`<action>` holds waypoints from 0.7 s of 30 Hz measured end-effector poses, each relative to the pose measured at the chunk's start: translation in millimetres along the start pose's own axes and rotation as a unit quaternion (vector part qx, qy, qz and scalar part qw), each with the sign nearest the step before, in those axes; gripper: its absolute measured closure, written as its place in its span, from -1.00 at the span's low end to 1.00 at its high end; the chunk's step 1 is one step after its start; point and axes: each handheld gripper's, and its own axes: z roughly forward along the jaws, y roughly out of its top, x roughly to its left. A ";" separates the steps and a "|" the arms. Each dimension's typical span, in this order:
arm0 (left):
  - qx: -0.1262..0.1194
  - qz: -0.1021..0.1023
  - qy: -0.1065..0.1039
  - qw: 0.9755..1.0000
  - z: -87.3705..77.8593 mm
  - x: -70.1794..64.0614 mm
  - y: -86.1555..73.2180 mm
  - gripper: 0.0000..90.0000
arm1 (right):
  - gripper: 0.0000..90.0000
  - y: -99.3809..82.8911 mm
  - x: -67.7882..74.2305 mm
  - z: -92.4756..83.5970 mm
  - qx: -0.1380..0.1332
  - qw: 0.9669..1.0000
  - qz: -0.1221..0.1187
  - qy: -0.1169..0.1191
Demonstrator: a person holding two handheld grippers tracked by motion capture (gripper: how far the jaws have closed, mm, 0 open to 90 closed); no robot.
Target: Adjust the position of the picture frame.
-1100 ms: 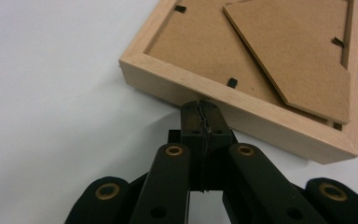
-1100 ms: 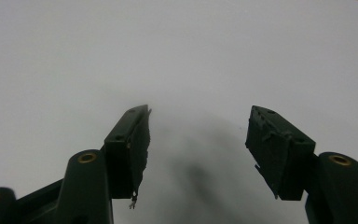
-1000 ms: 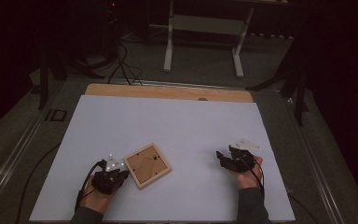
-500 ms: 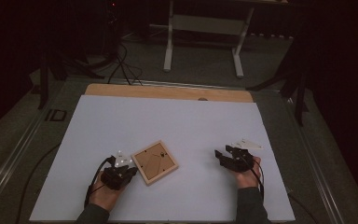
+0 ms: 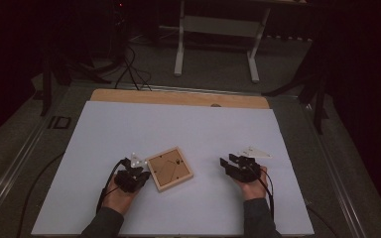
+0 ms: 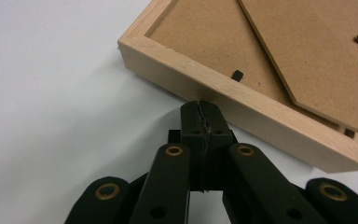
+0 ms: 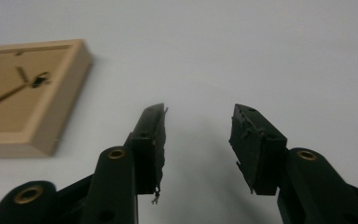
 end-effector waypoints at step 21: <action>-0.034 -0.003 -0.008 0.999 16.4 -3.7 9.7 0.99 | 0.57 1.1 29.4 13.9 0.016 0.999 -0.026 0.030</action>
